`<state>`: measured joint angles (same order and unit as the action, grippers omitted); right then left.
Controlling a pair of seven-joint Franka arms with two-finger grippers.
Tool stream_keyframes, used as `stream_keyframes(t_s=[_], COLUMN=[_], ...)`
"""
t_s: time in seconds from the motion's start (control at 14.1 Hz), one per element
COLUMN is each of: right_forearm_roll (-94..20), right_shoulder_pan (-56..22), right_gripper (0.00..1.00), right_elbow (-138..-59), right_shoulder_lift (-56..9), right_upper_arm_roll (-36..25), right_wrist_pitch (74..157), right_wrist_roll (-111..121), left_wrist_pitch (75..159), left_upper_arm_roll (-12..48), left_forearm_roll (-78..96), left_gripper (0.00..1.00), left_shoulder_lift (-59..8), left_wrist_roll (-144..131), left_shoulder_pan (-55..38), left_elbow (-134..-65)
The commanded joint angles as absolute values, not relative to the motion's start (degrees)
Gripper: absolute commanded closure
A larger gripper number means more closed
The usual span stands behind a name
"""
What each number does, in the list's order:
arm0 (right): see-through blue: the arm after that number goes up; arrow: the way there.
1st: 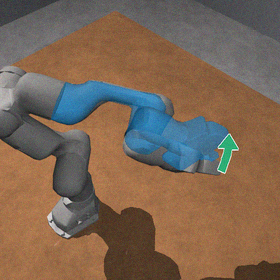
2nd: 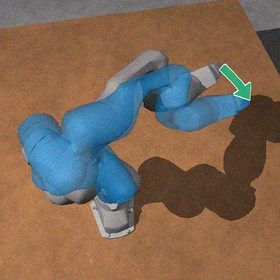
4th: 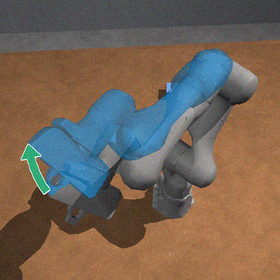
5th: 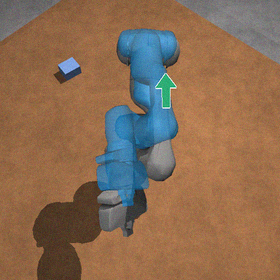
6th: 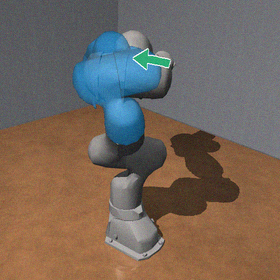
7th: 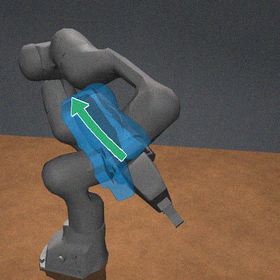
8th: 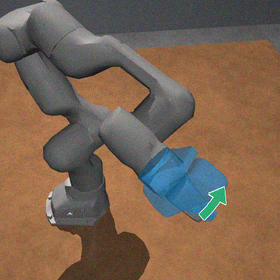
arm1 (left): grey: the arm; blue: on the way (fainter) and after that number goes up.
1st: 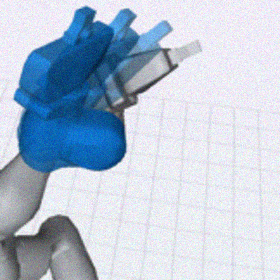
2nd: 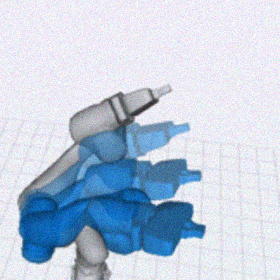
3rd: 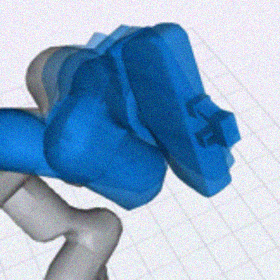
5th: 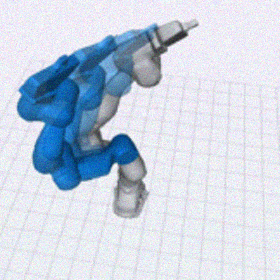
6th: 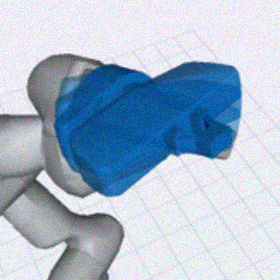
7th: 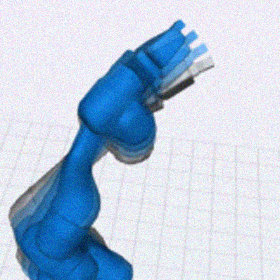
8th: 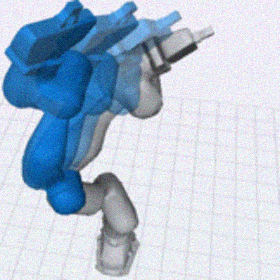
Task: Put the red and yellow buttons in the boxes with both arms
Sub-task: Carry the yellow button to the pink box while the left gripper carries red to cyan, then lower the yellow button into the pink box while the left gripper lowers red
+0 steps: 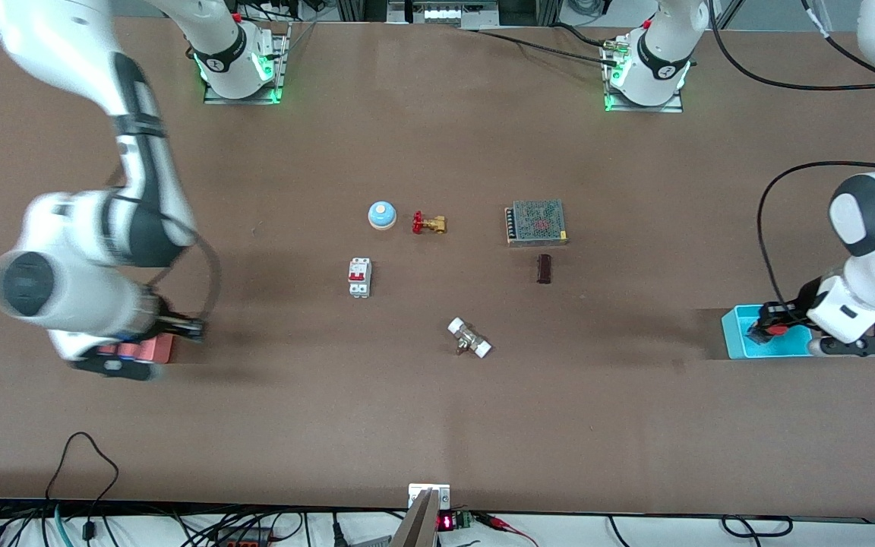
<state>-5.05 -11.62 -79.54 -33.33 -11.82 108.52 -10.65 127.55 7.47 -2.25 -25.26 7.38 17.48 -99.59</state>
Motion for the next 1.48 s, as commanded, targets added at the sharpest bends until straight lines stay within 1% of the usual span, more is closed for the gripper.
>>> stream_keyframes(t_s=[0.0, 0.14, 0.28, 0.42, 0.57, 0.78, 0.85, 1.13, 1.27, 1.41], right_forearm_roll=[-4.8, -4.8, -4.8, -4.1, -3.6, -3.7, -3.7, -3.8, -3.8, -3.8], right_shoulder_pan=[-5.0, -1.3, 0.3, 0.3, 0.1, 0.1, 0.1, 0.1, 0.1, -0.1], right_gripper=[0.78, 0.8, 0.8, 0.81, 0.82, 0.82, 0.82, 0.81, 0.81, 0.79], right_elbow=[-80.9, -80.9, -80.9, -80.9, -80.9, -80.9, -80.9, -80.9, -80.9, -80.9], right_shoulder_lift=[-32.3, -33.0, -36.4, -38.8, -40.2, -42.0, -42.5, -43.6, -44.2, -44.6], right_upper_arm_roll=[-11.3, -11.3, -11.3, -11.3, -11.3, -11.1, -11.1, -10.9, -10.9, -10.9], right_wrist_pitch=[106.9, 107.1, 109.1, 112.0, 113.3, 116.3, 117.0, 117.2, 117.7, 118.1], right_wrist_roll=[-3.5, 2.5, 6.1, 6.2, 6.0, 6.2, 6.2, 6.4, 7.3, 7.6], left_wrist_pitch=[127.1, 127.3, 128.8, 130.5, 131.1, 131.7, 132.4, 132.4, 131.9, 131.0], left_upper_arm_roll=[8.2, 8.2, 8.2, 8.2, 8.2, 8.2, 8.2, 8.2, 8.3, 9.1], left_forearm_roll=[-3.1, -3.1, -3.1, -3.1, -3.1, -3.1, -3.1, -3.0, -3.0, -3.0], left_gripper=[0.71, 0.71, 0.71, 0.71, 0.71, 0.66, 0.63, 0.28, 0.23, 0.2], left_shoulder_lift=[-25.4, -26.5, -28.5, -30.6, -31.9, -32.5, -32.8, -33.1, -33.0, -32.0], left_wrist_roll=[11.5, 12.7, 12.7, 12.7, 12.7, 12.7, 12.7, 12.6, 11.9, 11.8], left_shoulder_pan=[20.1, 21.4, 21.9, 22.1, 22.0, 21.9, 21.9, 21.6, 21.4, 21.3], left_elbow=[-99.6, -99.6, -99.6, -99.6, -99.6, -99.6, -99.7, -99.4, -97.4, -96.1])
